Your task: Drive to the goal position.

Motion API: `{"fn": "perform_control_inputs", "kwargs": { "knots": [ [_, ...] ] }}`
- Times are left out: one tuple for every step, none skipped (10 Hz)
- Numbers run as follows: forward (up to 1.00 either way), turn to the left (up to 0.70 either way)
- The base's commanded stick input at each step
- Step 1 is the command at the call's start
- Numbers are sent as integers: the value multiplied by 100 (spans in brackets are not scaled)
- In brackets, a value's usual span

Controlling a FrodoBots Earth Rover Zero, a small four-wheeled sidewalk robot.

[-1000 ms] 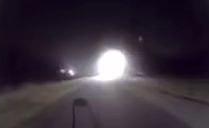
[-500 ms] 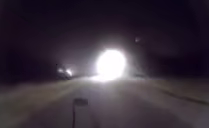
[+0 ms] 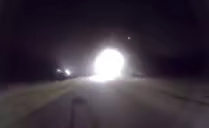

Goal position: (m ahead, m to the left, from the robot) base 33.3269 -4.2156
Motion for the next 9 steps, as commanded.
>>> {"fn": "perform_control_inputs", "kwargs": {
  "knots": [
    [70,0],
    [70,4],
    [70,8],
    [70,12],
    [70,9],
    [70,4],
    [70,4],
    [70,4],
    [70,3]
  ]
}}
